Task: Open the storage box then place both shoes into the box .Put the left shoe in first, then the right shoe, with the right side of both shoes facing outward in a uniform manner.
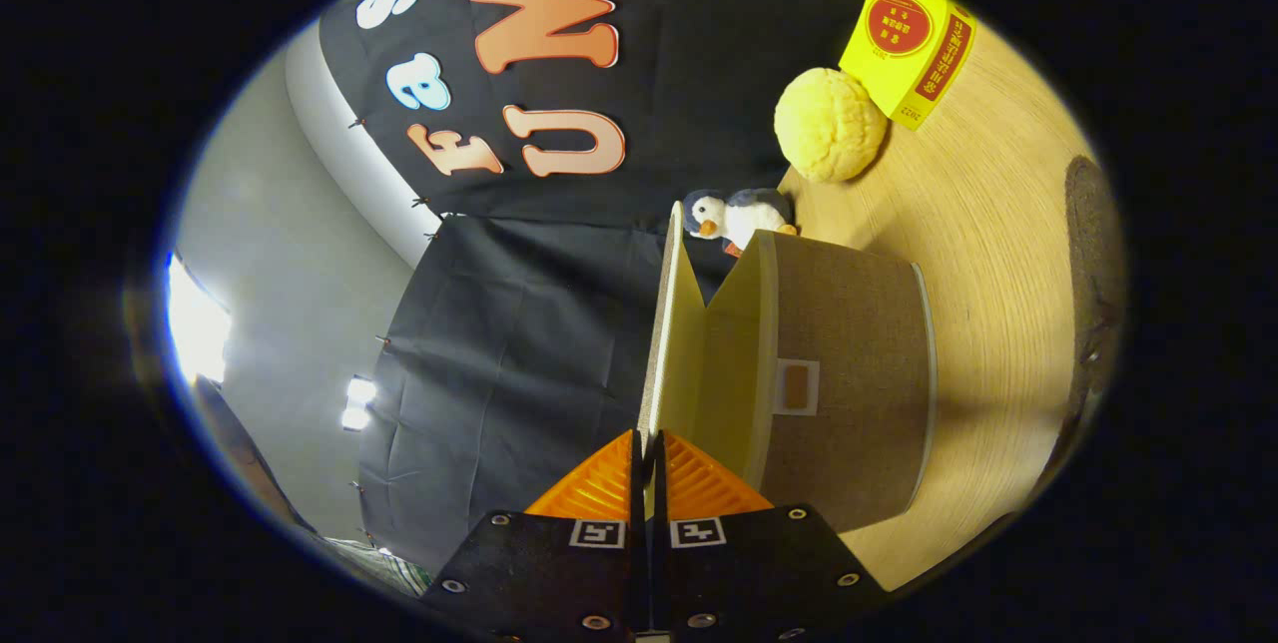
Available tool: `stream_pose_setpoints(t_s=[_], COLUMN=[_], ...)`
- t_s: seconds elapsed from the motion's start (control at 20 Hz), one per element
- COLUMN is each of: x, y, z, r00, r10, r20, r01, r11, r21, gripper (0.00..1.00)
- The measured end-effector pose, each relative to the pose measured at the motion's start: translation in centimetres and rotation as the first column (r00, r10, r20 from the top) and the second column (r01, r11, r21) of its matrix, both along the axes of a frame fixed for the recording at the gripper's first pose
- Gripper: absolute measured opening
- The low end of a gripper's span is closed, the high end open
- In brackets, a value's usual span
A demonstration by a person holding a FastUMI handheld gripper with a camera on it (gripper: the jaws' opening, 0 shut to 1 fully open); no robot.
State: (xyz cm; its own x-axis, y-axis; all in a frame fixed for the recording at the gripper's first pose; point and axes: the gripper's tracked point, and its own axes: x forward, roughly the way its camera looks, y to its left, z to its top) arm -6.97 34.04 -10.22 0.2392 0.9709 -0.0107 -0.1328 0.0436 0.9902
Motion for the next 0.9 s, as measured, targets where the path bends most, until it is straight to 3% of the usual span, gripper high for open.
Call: stream_pose_setpoints(t_s=[0.45,0.9], x=[-0.9,-4.5], y=[7.8,18.5], z=[8.4,10.5], r00=[0.993,0.978], r10=[0.014,0.103], r20=[0.115,0.18], r01=[-0.015,-0.089], r11=[1.0,0.992], r21=[0.01,-0.085], gripper=[0.03,0.07])
